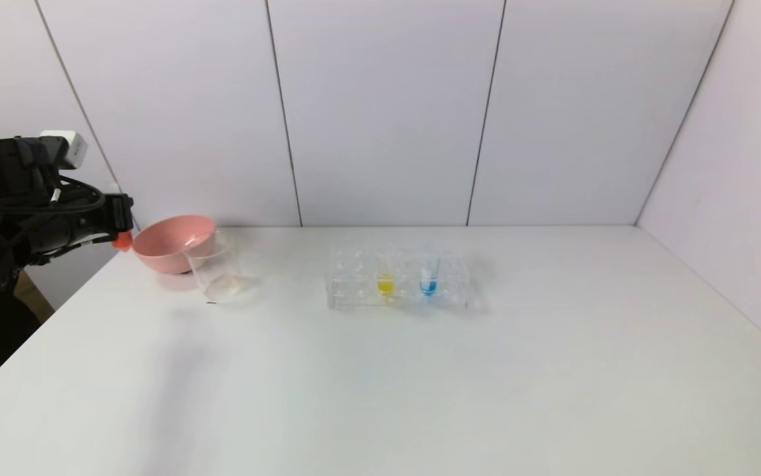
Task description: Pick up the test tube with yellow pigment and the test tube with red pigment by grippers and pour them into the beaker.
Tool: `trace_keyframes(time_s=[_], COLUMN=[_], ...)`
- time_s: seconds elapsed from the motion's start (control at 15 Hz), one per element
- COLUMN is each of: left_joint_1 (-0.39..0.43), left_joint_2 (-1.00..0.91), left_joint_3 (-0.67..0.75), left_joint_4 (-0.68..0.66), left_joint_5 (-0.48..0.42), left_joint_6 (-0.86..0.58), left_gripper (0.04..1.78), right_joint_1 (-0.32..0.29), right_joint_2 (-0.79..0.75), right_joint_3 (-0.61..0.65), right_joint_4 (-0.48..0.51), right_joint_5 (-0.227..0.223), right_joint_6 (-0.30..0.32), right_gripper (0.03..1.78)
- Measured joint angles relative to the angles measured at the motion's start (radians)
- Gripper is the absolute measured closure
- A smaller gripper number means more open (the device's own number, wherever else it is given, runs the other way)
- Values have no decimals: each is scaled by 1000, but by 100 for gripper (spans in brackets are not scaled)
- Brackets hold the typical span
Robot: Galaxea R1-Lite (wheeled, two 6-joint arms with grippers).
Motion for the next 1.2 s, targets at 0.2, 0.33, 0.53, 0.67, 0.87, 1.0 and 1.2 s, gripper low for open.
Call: trace_keyframes(time_s=[0.2, 0.33, 0.53, 0.67, 0.87, 1.0, 1.2], left_joint_1=[1, 8, 15, 37, 75, 83, 87], left_joint_2=[-1, -2, -2, 0, 7, 4, -7], left_joint_3=[0, 0, -8, -16, -51, -89, -140], left_joint_4=[0, 0, 1, 4, 79, 209, 367], left_joint_5=[0, -4, -71, -157, -281, -312, -336], left_joint_6=[3, 20, 44, 102, 226, 262, 339], left_gripper=[137, 137, 137, 137, 137, 137, 137], right_joint_1=[0, 0, 0, 0, 0, 0, 1], right_joint_2=[0, 0, 0, 0, 0, 0, 0], right_joint_3=[0, 0, 0, 0, 0, 0, 0], right_joint_4=[0, 0, 0, 0, 0, 0, 0], right_joint_5=[0, 0, 0, 0, 0, 0, 0], right_joint_6=[0, 0, 0, 0, 0, 0, 0], right_gripper=[11, 11, 11, 11, 11, 11, 11])
